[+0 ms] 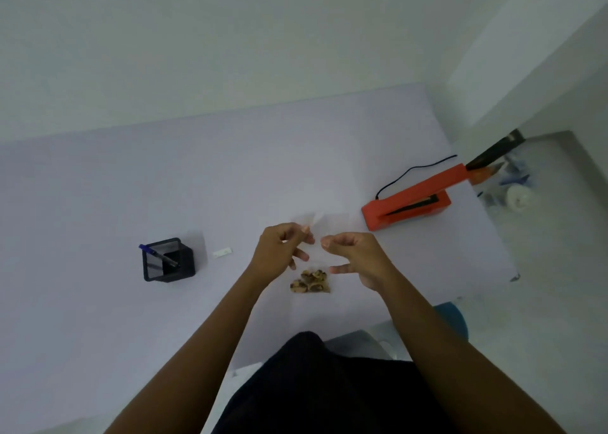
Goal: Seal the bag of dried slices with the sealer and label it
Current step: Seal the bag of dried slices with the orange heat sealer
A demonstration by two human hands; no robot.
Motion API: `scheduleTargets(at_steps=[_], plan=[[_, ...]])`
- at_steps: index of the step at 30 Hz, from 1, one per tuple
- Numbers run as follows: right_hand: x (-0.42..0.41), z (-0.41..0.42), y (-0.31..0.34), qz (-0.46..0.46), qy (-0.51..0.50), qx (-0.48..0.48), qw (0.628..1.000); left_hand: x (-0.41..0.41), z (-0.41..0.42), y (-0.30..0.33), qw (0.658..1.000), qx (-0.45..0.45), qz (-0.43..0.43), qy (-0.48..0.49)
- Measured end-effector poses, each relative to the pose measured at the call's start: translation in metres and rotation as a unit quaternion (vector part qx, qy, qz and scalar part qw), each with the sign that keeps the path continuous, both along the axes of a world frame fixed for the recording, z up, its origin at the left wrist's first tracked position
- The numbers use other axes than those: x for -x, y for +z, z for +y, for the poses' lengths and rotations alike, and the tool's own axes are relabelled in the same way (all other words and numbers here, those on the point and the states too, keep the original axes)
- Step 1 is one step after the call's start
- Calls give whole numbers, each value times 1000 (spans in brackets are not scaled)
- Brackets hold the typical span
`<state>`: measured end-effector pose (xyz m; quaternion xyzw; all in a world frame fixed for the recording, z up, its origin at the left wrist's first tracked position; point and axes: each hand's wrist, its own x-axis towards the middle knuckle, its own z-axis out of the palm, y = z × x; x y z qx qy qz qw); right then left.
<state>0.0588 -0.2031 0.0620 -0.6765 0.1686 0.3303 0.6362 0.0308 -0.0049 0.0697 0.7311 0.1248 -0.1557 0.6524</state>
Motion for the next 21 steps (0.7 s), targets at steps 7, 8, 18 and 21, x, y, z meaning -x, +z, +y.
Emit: scheduleTargets(at_steps=[7, 8, 18, 21], plan=[[-3, -53, 20, -95, -12, -16, 995, -19, -50, 18, 999, 29, -17, 1], [-6, -64, 22, -107, -8, -14, 994, -23, -60, 19, 999, 27, -23, -4], [-51, -195, 15, -76, -33, -60, 995, -58, -188, 5, 1000, -23, -7, -18], [-59, -232, -2, -37, -35, -53, 997, -65, -223, -7, 999, -30, 26, -6]])
